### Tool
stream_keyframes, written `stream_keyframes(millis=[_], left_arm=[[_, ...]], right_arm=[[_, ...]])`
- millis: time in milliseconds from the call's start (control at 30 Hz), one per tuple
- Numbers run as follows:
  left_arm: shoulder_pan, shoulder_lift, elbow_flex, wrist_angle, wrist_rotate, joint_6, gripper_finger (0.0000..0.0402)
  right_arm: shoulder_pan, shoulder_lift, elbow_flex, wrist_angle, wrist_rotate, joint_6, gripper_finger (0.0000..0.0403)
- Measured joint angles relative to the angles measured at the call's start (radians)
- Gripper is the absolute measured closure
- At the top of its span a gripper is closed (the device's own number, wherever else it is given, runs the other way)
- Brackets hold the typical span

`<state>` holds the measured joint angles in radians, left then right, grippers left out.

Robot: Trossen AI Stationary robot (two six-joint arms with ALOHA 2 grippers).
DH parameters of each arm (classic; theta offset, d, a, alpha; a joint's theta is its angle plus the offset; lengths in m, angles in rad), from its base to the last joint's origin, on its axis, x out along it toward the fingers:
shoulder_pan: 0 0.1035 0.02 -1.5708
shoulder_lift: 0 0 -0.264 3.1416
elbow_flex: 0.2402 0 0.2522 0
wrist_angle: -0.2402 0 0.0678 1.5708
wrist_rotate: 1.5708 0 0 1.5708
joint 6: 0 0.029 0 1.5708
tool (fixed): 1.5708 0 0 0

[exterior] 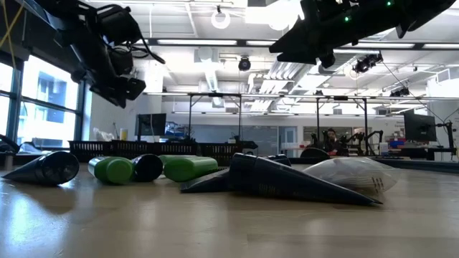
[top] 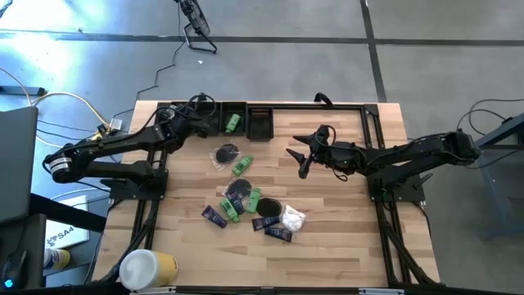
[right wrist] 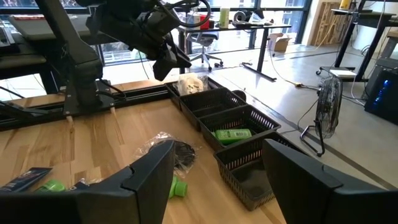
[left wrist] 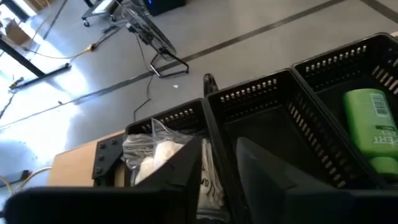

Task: Pick & Place Travel size toiletries
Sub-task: Put the shampoo into the middle right black bin

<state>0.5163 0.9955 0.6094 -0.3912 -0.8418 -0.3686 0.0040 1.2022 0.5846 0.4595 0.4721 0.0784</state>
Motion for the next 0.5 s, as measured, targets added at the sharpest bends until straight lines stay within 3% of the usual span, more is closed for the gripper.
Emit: stream_keyframes(millis=[200,500], left_arm=[[0.000,0.000,0.000,0.011,0.046,-0.002,0.0360],[-0.008,0.000,0.000,0.034,0.128,0.026,0.0383]], right_arm=[[0.000,0.000,0.000,0.000,0.000,0.000,0.0168],[0.000,0.000,0.000,0.000,-0.002,0.000,0.0168]])
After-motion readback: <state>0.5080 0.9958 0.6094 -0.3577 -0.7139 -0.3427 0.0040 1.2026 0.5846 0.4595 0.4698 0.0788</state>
